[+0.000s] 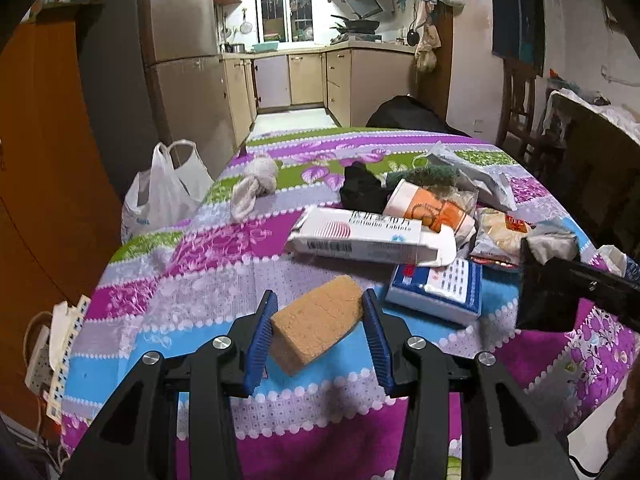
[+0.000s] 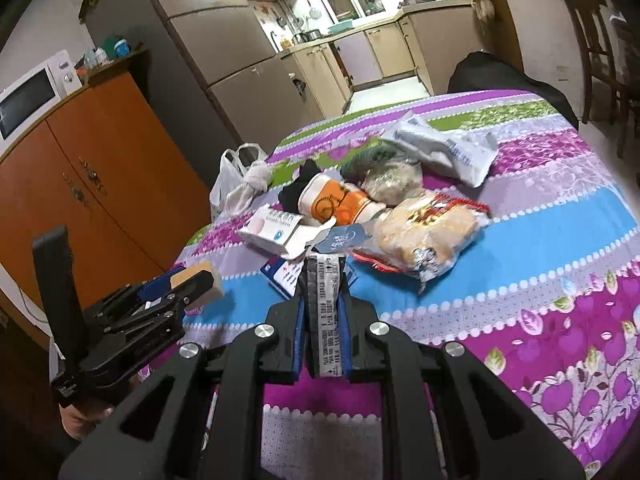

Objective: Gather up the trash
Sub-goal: 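Carry the sponge and dark packet with both grippers over the trash bag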

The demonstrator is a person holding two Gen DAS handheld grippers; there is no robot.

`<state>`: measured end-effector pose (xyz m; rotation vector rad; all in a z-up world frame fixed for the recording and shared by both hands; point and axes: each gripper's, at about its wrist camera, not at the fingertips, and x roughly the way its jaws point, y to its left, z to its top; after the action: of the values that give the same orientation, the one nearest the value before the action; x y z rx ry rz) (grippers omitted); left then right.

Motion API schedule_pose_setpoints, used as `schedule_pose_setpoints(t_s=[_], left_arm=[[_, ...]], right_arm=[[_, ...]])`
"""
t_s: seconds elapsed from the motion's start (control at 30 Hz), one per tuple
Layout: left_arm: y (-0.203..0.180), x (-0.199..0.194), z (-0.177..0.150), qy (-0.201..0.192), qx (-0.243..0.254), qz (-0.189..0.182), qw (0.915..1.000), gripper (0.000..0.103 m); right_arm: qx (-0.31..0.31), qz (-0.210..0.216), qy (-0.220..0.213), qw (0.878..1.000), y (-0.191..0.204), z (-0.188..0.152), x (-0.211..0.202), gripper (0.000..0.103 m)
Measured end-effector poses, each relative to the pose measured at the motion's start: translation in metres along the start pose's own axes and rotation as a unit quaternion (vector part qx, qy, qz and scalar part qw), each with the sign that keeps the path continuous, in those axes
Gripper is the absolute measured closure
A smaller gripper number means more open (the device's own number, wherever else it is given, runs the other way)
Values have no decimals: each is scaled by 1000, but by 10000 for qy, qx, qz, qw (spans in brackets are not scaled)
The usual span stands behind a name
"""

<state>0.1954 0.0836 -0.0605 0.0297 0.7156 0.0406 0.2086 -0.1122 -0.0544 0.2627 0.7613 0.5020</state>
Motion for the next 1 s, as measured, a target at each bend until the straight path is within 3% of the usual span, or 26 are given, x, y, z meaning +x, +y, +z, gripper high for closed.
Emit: schedule_pose_setpoints(t_s=[0.4, 0.77, 1.0], left_arm=[[-48, -26, 52, -590, 465, -50, 9972, 59], [-150, -57, 95, -1091, 1039, -726, 9859, 59], [-232, -61, 105, -1066, 1544, -1288, 9738, 59]], right_arm=[[-256, -454, -738, 9959, -13, 41, -72, 90], [-284, -1395, -875, 9859, -59, 58, -135, 90], [-281, -2250, -661, 9717, -101, 61, -176, 90]])
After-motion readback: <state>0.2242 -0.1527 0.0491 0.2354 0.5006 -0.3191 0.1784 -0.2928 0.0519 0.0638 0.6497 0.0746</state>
